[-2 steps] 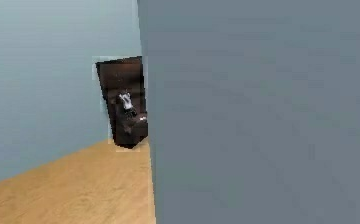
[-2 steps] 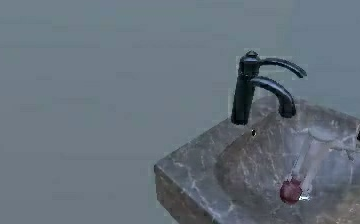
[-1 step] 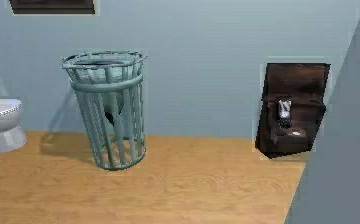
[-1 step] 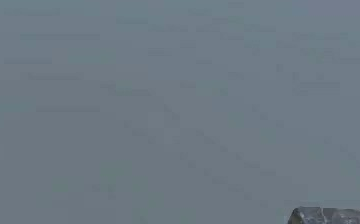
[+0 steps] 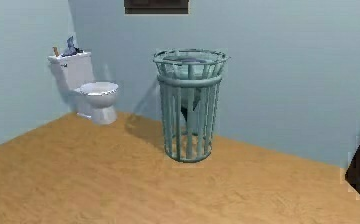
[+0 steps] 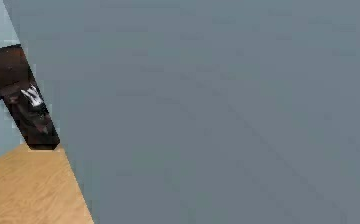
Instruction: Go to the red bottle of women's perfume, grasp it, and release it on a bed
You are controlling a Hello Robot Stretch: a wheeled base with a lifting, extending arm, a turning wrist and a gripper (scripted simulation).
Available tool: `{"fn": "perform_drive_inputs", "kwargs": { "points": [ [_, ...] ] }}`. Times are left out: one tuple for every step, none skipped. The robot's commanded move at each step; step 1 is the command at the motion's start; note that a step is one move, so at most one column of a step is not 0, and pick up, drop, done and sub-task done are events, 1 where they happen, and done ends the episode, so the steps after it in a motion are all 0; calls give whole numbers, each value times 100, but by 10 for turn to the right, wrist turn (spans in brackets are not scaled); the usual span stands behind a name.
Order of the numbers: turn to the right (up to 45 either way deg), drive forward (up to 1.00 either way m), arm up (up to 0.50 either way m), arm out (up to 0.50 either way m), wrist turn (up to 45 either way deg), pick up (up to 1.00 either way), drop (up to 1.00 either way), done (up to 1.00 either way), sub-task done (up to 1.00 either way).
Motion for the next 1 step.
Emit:
{"fn": "perform_drive_inputs", "kwargs": {
  "points": [
    [0,25,0,0,0,0,0,0,0]
  ]
}}
